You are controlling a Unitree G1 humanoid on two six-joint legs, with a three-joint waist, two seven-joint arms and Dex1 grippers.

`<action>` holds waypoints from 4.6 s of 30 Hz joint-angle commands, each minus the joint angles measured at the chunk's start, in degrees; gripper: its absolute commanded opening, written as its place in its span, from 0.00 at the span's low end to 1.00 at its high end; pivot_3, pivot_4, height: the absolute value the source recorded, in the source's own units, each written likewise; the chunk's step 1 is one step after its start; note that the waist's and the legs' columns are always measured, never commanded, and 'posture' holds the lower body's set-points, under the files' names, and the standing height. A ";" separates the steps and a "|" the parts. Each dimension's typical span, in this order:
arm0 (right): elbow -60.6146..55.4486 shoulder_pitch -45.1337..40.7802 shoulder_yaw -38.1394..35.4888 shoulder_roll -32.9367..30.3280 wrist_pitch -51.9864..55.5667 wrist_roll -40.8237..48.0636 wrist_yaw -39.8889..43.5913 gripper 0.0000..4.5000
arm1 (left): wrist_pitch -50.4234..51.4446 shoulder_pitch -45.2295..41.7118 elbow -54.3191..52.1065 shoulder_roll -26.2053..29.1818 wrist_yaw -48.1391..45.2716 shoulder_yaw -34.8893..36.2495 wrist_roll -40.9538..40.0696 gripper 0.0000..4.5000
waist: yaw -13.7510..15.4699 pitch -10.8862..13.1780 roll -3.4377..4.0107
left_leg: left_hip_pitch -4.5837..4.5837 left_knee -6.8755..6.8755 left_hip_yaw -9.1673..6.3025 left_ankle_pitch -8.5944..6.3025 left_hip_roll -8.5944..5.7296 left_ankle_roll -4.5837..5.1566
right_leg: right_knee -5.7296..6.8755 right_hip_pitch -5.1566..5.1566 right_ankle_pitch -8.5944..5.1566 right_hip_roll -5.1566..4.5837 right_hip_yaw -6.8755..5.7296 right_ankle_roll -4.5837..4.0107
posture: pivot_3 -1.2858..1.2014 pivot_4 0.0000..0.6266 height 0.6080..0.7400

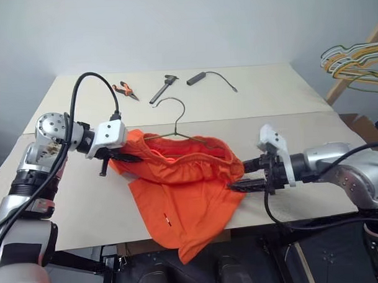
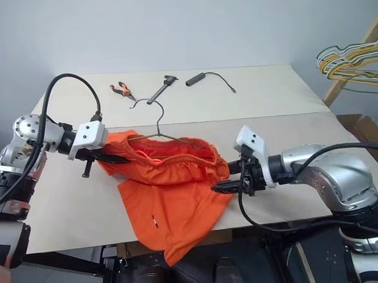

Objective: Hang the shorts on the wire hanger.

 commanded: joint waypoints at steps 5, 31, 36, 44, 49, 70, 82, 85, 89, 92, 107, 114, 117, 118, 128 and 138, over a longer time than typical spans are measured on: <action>2.28 -0.36 -2.62 -7.32 -9.06 -4.58 5.36 0.99 | -0.22 -0.54 -1.28 0.16 0.68 2.69 -0.20 0.00 | 0.12 0.00 0.00 | -0.02 -0.01 0.00 0.00 0.00 0.01 | -0.04 0.00 0.00 0.00 -0.01 0.00 | 0.49 0.09 1.00; 18.10 -27.30 10.09 26.83 -13.48 -12.26 -4.37 0.79 | -2.75 -3.97 1.78 -0.33 -3.45 1.56 3.34 0.00 | -1.35 -0.15 0.05 | -0.30 0.00 -0.01 0.20 0.01 -0.35 | 0.22 -0.16 0.02 -0.01 -0.08 0.03 | 0.49 0.08 1.00; 19.14 -27.10 9.76 27.66 -14.91 -12.84 -2.52 0.40 | -2.47 -3.83 1.49 -0.23 -3.64 1.69 3.22 0.00 | -1.43 -0.15 0.06 | -0.29 -0.01 -0.02 0.19 0.01 -0.32 | 0.25 -0.17 0.02 -0.01 -0.07 0.03 | 0.49 0.08 1.00; 20.01 -25.93 10.17 27.99 -18.98 -14.24 0.42 0.01 | -1.51 -3.77 0.69 -0.34 -3.97 2.39 1.68 0.00 | -1.43 -0.15 0.06 | -0.29 -0.01 -0.02 0.18 0.01 -0.32 | 0.25 -0.17 0.02 0.00 -0.08 0.03 | 0.49 0.08 1.00; 20.76 -25.39 10.20 27.77 -21.01 -15.17 2.31 0.00 | 1.96 -3.77 -0.74 0.15 -4.02 3.20 -2.08 0.16 | -1.42 -0.15 0.06 | -0.29 -0.01 -0.02 0.19 0.01 -0.32 | 0.25 -0.18 0.02 -0.01 -0.07 0.03 | 0.50 0.08 1.00; 20.03 -23.29 8.02 25.67 -23.49 -14.89 5.44 0.00 | -2.41 0.28 5.27 6.38 0.47 4.68 -0.39 0.99 | -1.27 -0.16 0.07 | -0.26 -0.03 -0.02 0.20 0.01 -0.34 | 0.26 -0.16 0.02 0.00 -0.08 0.03 | 0.50 0.08 1.00; 19.65 -23.29 7.55 25.07 -22.44 -14.35 5.04 0.00 | -3.26 1.19 6.59 3.86 1.20 5.26 1.17 0.41 | -1.26 -0.17 0.05 | -0.26 -0.02 -0.02 0.20 0.01 -0.34 | 0.26 -0.16 0.02 -0.01 -0.09 0.02 | 0.50 0.08 1.00; 19.71 -23.13 7.55 24.93 -22.33 -14.27 4.90 0.00 | -2.77 1.07 6.48 3.87 1.22 5.58 0.93 0.19 | -1.27 -0.17 0.05 | -0.26 -0.03 -0.02 0.20 0.01 -0.34 | 0.26 -0.17 0.02 0.00 -0.09 0.02 | 0.50 0.09 1.00; 19.80 -22.86 7.64 24.67 -22.54 -14.46 4.96 0.00 | -2.66 0.83 6.42 4.56 0.29 5.80 0.74 0.01 | -1.26 -0.17 0.05 | -0.26 -0.03 -0.02 0.19 0.01 -0.32 | 0.26 -0.17 0.02 -0.01 -0.08 0.02 | 0.50 0.09 1.00; 19.95 -22.59 7.89 24.33 -23.03 -15.06 4.97 0.00 | -2.48 0.50 6.19 5.28 -0.70 6.17 0.65 0.01 | -1.26 -0.17 0.05 | -0.26 -0.03 -0.02 0.19 0.01 -0.32 | 0.26 -0.17 0.02 0.00 -0.09 0.02 | 0.50 0.09 1.00; 18.61 -18.80 10.74 21.65 -28.07 -20.79 5.91 0.00 | 0.11 -0.48 4.63 7.26 -2.15 8.50 -0.03 0.01 | -1.25 -0.17 0.05 | -0.26 -0.03 -0.02 0.07 0.01 -0.13 | 0.27 -0.17 0.02 0.00 -0.08 0.02 | 0.51 0.10 1.00; 18.80 -19.95 8.08 21.23 -26.71 -19.56 6.26 0.00 | -1.17 1.30 4.47 7.60 -2.22 8.53 0.76 0.01 | -1.23 -0.17 0.05 | -0.26 -0.03 -0.02 0.07 0.01 -0.13 | 0.27 -0.17 0.02 -0.01 -0.08 0.02 | 0.50 0.09 1.00; 18.45 -20.82 6.85 21.03 -25.11 -18.14 6.67 0.00 | -2.49 2.26 4.29 7.38 -1.46 7.99 1.62 0.01 | -1.24 -0.17 0.05 | -0.26 -0.03 -0.02 0.07 0.01 -0.13 | 0.26 -0.17 0.02 -0.01 -0.08 0.02 | 0.50 0.10 1.00; 18.33 -21.21 6.59 20.97 -24.42 -17.61 6.82 0.00 | -2.64 2.55 4.10 7.22 -1.58 7.84 1.63 0.01 | -1.25 -0.17 0.05 | -0.26 -0.03 -0.02 0.07 0.01 -0.13 | 0.26 -0.17 0.02 -0.01 -0.08 0.02 | 0.50 0.10 1.00; 18.97 -25.28 6.28 19.66 -20.29 -15.73 8.29 0.00 | -4.42 3.05 4.57 6.36 -0.23 6.84 3.68 0.01 | -1.27 -0.17 0.05 | -0.26 -0.03 -0.02 0.06 0.02 -0.11 | 0.26 -0.17 0.02 0.00 -0.08 0.02 | 0.49 0.09 1.00; 22.62 -31.56 6.80 19.06 -15.04 -15.34 10.52 0.00 | -4.86 3.78 4.29 6.48 0.88 6.80 4.60 0.22 | -1.34 -0.17 0.05 | -0.26 -0.04 -0.01 0.06 0.02 -0.10 | 0.26 -0.18 0.02 -0.01 -0.08 0.02 | 0.49 0.09 1.00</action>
